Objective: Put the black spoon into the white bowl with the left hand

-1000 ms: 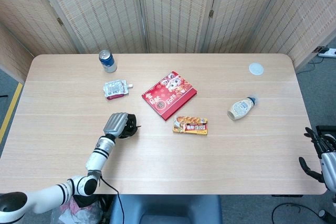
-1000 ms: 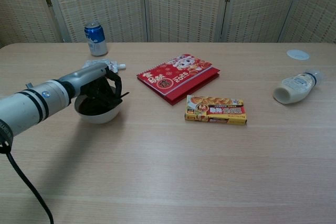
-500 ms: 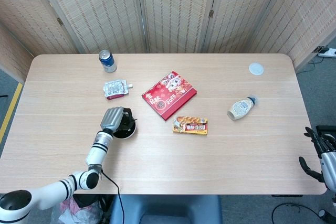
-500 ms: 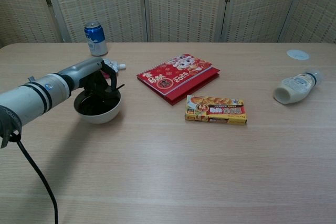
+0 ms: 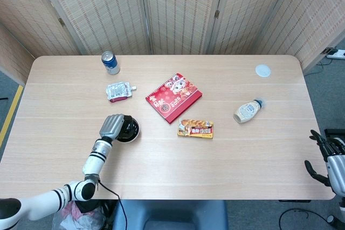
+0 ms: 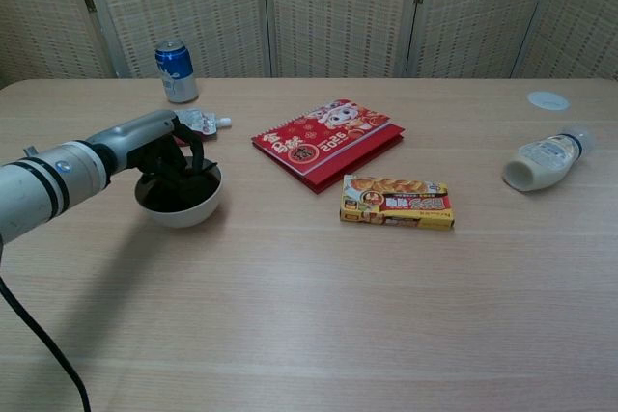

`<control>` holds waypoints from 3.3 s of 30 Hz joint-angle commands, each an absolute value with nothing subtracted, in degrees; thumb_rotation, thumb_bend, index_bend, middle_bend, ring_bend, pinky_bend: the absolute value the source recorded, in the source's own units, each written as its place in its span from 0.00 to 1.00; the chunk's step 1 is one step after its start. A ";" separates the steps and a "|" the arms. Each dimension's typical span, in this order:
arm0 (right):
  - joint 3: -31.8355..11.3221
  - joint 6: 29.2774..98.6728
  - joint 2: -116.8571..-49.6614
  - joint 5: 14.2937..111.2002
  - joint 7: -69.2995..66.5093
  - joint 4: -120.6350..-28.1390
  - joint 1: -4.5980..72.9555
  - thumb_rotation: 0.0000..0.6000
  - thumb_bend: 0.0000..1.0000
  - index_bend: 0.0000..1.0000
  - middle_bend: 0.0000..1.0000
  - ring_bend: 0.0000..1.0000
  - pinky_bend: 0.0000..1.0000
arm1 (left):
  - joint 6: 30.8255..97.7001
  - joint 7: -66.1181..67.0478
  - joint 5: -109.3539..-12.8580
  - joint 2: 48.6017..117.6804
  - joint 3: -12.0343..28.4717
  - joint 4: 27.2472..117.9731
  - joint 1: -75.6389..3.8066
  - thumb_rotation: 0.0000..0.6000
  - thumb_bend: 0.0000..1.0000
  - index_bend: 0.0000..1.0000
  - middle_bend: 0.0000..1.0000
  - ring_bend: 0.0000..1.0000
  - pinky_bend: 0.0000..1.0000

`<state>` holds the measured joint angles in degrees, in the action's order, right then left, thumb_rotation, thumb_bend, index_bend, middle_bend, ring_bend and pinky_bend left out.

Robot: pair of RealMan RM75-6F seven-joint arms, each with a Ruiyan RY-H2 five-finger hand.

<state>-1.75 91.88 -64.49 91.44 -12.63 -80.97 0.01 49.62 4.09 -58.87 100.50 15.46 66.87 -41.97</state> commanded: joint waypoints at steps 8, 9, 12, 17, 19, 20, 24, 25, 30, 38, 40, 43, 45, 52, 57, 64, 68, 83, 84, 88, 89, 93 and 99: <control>-1.74 92.22 -64.25 91.04 -12.60 -81.17 -0.44 1.00 0.29 0.07 0.24 0.33 0.22 | 48.66 4.64 -58.37 103.08 16.73 64.74 -44.41 1.00 0.42 0.67 0.97 0.97 0.79; -1.73 92.22 -64.25 91.01 -12.57 -81.19 -0.47 1.00 0.29 0.07 0.24 0.33 0.22 | 48.59 4.60 -58.17 103.35 16.96 64.30 -44.62 1.00 0.42 0.67 0.97 0.97 0.79; -1.74 92.29 -64.21 90.95 -12.49 -81.30 -0.56 1.00 0.29 0.07 0.24 0.33 0.22 | 48.34 4.70 -57.47 104.06 17.57 62.67 -45.21 1.00 0.42 0.67 0.97 0.97 0.79; -1.74 92.43 -64.07 91.05 -12.34 -81.51 -0.63 1.00 0.29 0.07 0.24 0.33 0.22 | 48.05 4.80 -56.55 103.92 17.75 61.22 -45.12 1.00 0.42 0.67 0.97 0.97 0.79; -1.75 92.39 -64.06 91.07 -12.32 -81.52 -0.61 1.00 0.29 0.07 0.24 0.33 0.22 | 48.15 4.93 -56.68 103.40 17.39 61.47 -44.77 1.00 0.42 0.67 0.97 0.97 0.79; -1.75 92.34 -64.08 91.13 -12.29 -81.54 -0.55 1.00 0.29 0.07 0.24 0.33 0.22 | 48.26 4.98 -56.86 102.98 17.12 61.80 -44.50 1.00 0.42 0.67 0.98 0.97 0.79; -1.72 92.28 -64.19 91.50 -12.14 -81.56 -0.35 1.00 0.29 0.07 0.24 0.33 0.22 | 48.83 4.92 -57.49 101.38 16.25 63.66 -43.42 1.00 0.42 0.67 0.98 0.97 0.79; -1.72 92.28 -64.20 91.57 -12.11 -81.58 -0.31 1.00 0.29 0.07 0.24 0.33 0.22 | 49.08 4.95 -57.80 100.85 15.93 64.37 -43.07 1.00 0.42 0.67 0.98 0.97 0.79; -1.70 92.27 -64.28 91.73 -12.15 -81.52 -0.22 1.00 0.29 0.07 0.24 0.33 0.22 | 49.52 5.13 -58.48 99.44 14.81 66.97 -42.07 1.00 0.42 0.67 0.97 0.97 0.79; -1.62 92.77 -64.22 91.67 -12.35 -81.44 -0.59 1.00 0.29 0.07 0.24 0.33 0.22 | 49.42 6.06 -58.84 99.42 14.35 69.89 -42.44 1.00 0.42 0.67 0.97 0.97 0.79; -1.61 92.90 -64.21 91.58 -12.46 -81.36 -0.73 1.00 0.29 0.07 0.24 0.33 0.22 | 49.17 6.40 -58.60 99.81 14.56 70.00 -42.92 1.00 0.42 0.67 0.98 0.97 0.79; -1.61 92.97 -64.21 91.42 -12.54 -81.29 -0.87 1.00 0.29 0.07 0.24 0.33 0.22 | 48.76 6.92 -57.96 100.67 15.13 69.10 -43.80 1.00 0.42 0.67 0.98 0.97 0.79; -1.63 93.04 -64.21 91.34 -12.60 -81.25 -0.95 1.00 0.29 0.07 0.24 0.33 0.22 | 48.51 7.16 -57.31 101.31 15.60 68.07 -44.31 1.00 0.42 0.67 0.98 0.97 0.79; -1.67 92.97 -64.27 91.29 -12.67 -81.12 -0.97 1.00 0.29 0.07 0.24 0.33 0.22 | 47.77 7.27 -54.93 103.40 17.31 63.01 -45.73 1.00 0.42 0.67 0.97 0.97 0.79; -1.74 92.74 -64.31 91.40 -12.64 -81.12 -0.75 1.00 0.29 0.07 0.24 0.33 0.22 | 48.43 6.52 -55.03 103.16 17.43 61.87 -45.22 1.00 0.42 0.67 0.97 0.97 0.79; -1.81 92.09 -64.60 91.82 -12.34 -81.15 -0.05 1.00 0.29 0.07 0.24 0.33 0.22 | 49.79 5.28 -56.56 101.11 16.12 63.92 -43.11 1.00 0.42 0.67 0.98 0.97 0.79; -1.79 91.92 -64.71 92.12 -12.20 -81.28 0.23 1.00 0.29 0.07 0.24 0.33 0.22 | 50.81 5.09 -58.35 99.99 14.79 65.85 -42.02 1.00 0.42 0.67 0.97 0.97 0.79; -1.80 92.50 -63.91 92.07 -11.47 -82.17 -0.02 1.00 0.29 0.07 0.24 0.33 0.22 | 54.24 4.98 -58.97 94.80 14.81 73.90 -39.25 1.00 0.29 0.01 0.87 0.89 0.75; -1.84 92.51 -63.81 92.01 -11.43 -82.21 -0.03 1.00 0.29 0.07 0.24 0.33 0.22 | 55.22 4.59 -59.54 94.08 14.86 74.79 -38.72 1.00 0.29 0.02 0.85 0.87 0.75; -2.07 92.56 -63.27 91.70 -11.26 -82.50 -0.03 1.00 0.29 0.07 0.24 0.33 0.22 | 59.49 4.14 -61.05 90.69 14.87 78.68 -36.17 1.00 0.29 0.07 0.73 0.73 0.74; -2.09 92.43 -63.13 91.58 -11.20 -82.58 -0.01 1.00 0.29 0.07 0.24 0.33 0.22 | 61.03 4.39 -61.54 89.66 14.68 79.75 -35.26 1.00 0.29 0.10 0.70 0.69 0.73; -2.14 91.70 -62.79 91.17 -11.39 -82.86 0.23 1.00 0.29 0.07 0.24 0.33 0.22 | 65.53 5.96 -63.50 86.26 13.05 82.64 -32.14 1.00 0.29 0.21 0.60 0.55 0.58; -1.90 89.93 -61.87 90.80 -11.65 -83.59 0.81 1.00 0.29 0.07 0.21 0.26 0.22 | 71.20 9.65 -65.91 81.32 9.69 85.93 -27.38 1.00 0.29 0.23 0.48 0.40 0.41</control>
